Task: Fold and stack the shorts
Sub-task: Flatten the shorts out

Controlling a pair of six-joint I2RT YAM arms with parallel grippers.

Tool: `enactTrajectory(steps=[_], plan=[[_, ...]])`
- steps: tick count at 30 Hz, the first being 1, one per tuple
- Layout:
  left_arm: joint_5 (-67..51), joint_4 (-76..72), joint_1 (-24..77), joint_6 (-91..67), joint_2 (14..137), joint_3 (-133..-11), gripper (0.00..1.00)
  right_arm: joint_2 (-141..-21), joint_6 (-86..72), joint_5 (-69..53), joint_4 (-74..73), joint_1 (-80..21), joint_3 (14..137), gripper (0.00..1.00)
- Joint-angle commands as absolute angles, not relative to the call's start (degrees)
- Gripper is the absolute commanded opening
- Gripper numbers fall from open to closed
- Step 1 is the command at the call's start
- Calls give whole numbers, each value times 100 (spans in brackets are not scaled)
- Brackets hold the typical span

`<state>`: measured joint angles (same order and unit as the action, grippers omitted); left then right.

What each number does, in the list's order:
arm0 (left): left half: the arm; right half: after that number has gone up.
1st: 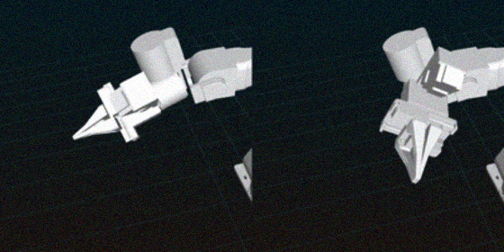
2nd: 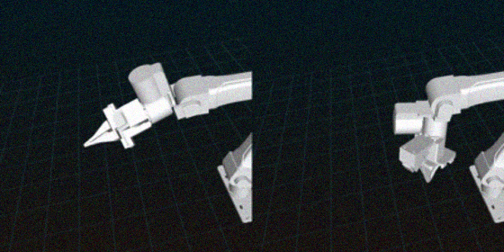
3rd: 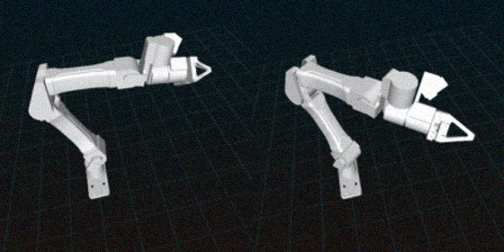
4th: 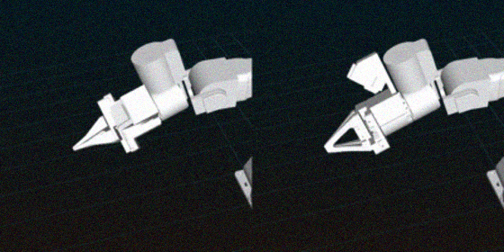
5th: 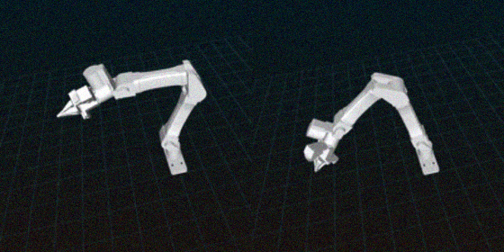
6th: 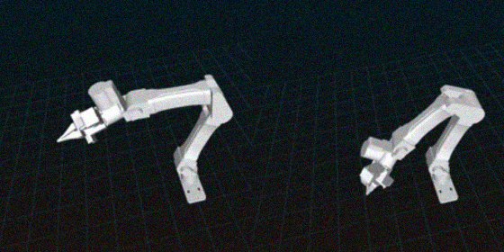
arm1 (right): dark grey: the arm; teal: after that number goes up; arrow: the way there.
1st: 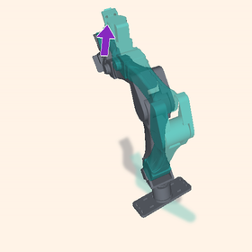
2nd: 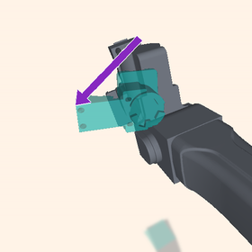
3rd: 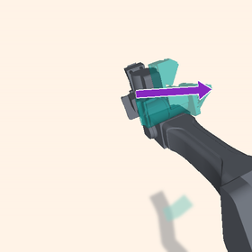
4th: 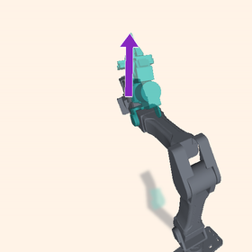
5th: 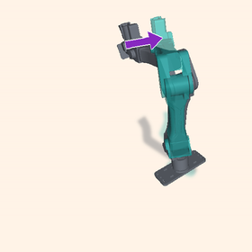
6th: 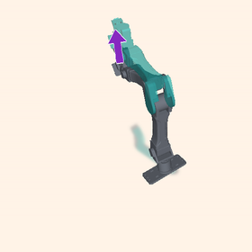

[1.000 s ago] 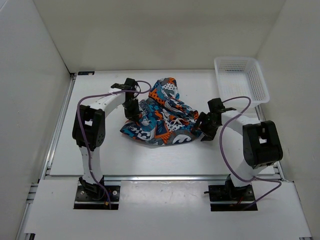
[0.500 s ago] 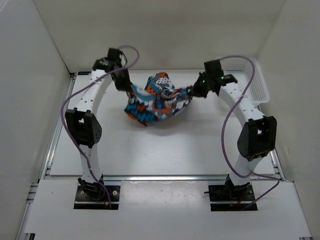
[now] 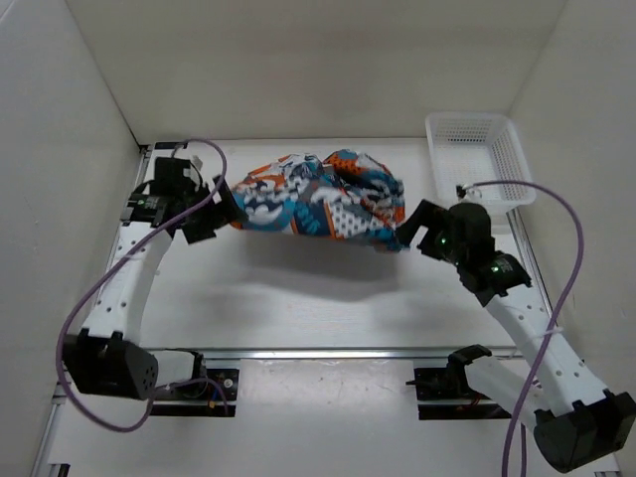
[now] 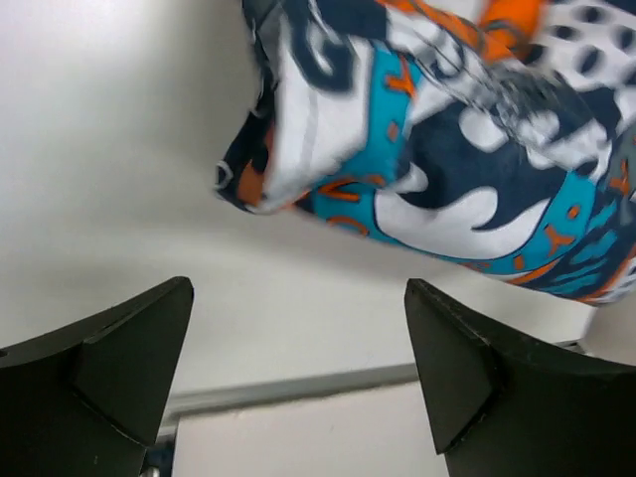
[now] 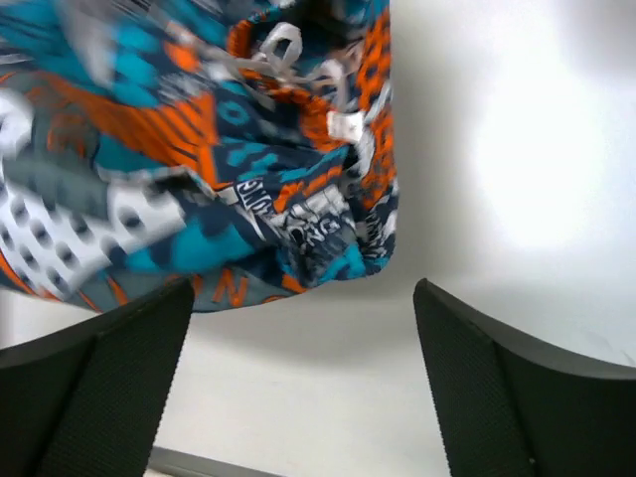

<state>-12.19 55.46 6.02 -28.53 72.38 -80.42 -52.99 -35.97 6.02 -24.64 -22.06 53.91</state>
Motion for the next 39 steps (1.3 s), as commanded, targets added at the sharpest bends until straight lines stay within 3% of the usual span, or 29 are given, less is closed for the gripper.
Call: enactTrajectory(steps=[1, 4, 5, 6, 9, 11, 14, 15, 16, 17, 18, 19, 21, 25, 27, 28, 29, 32, 33, 36, 37, 39], plan=[[-1055, 5361, 589, -3032, 7681, -6928, 100, -5318, -3655, 1352, -2767, -2109, 4580, 97], [-950, 5309, 589, -3032, 7620, -7039, 99, -5238, -3884, 1704, -3277, -2057, 4579, 97], [-949, 5309, 589, -3032, 7620, -7136, 84, -5160, -3954, 1783, -3365, -2057, 4579, 91], [-871, 5309, 589, -2971, 7620, -7232, 68, -5107, -4112, 1862, -3532, -2004, 4579, 68], [-756, 5309, 589, -2866, 7988, -7558, 11, -5185, -4280, 1768, -3665, -1890, 4701, 11], [-677, 5309, 589, -2865, 8383, -7628, 10, -5509, -4482, 1391, -3805, -1890, 4772, 0], [-554, 5309, 589, -2935, 8910, -7682, 13, -6070, -4596, 336, -3806, -1890, 4852, 0], [-502, 5309, 589, -2936, 8973, -7586, 26, -6186, -4649, 134, -3806, -1890, 4852, 1], [-423, 5309, 589, -3014, 8974, -7472, 45, -6257, -4710, -60, -3806, -1890, 4738, 12], [-361, 5309, 589, -3136, 8974, -7166, 83, -6319, -4763, -427, -3640, -1890, 4511, 20], [-360, 5152, 589, -3190, 8974, -6989, 94, -6319, -4842, -535, -3569, -1890, 4387, 26], [-421, 5072, 589, -3243, 8974, -6822, 100, -6319, -4895, -588, -3499, -1837, 4264, 39], [-631, 4905, 589, -3295, 8921, -6453, 100, -6319, -5000, -650, -3253, -1785, 4001, 48], [-475, 4694, 589, -3401, 9289, -6398, 99, -6704, -4782, -625, -3041, -1723, 4208, 51], [-404, 4693, 589, -3401, 9569, -6547, 91, -7134, -4546, -493, -3041, -1723, 4411, 52], [-352, 4641, 589, -3454, 9667, -6600, 89, -7293, -4457, -492, -3041, -1723, 4508, 54], [-352, 4641, 589, -3454, 9755, -6661, 85, -7443, -4369, -431, -3041, -1723, 4718, 64], [-352, 4641, 589, -3454, 10063, -6812, 68, -7988, -4088, -343, -2989, -1723, 5000, 69], [-352, 4641, 589, -3454, 10124, -6890, 53, -8233, -4026, -282, -2988, -1723, 5192, 70], [-352, 4641, 589, -3454, 10257, -6952, 28, -8612, -4025, -212, -2927, -1723, 5431, 71], [-352, 4641, 589, -3454, 10309, -6952, 16, -8700, -3973, -159, -2927, -1784, 5588, 69], [-352, 4641, 589, -3454, 10310, -6952, 10, -8989, -3973, -53, -2927, -1784, 5739, 67]])
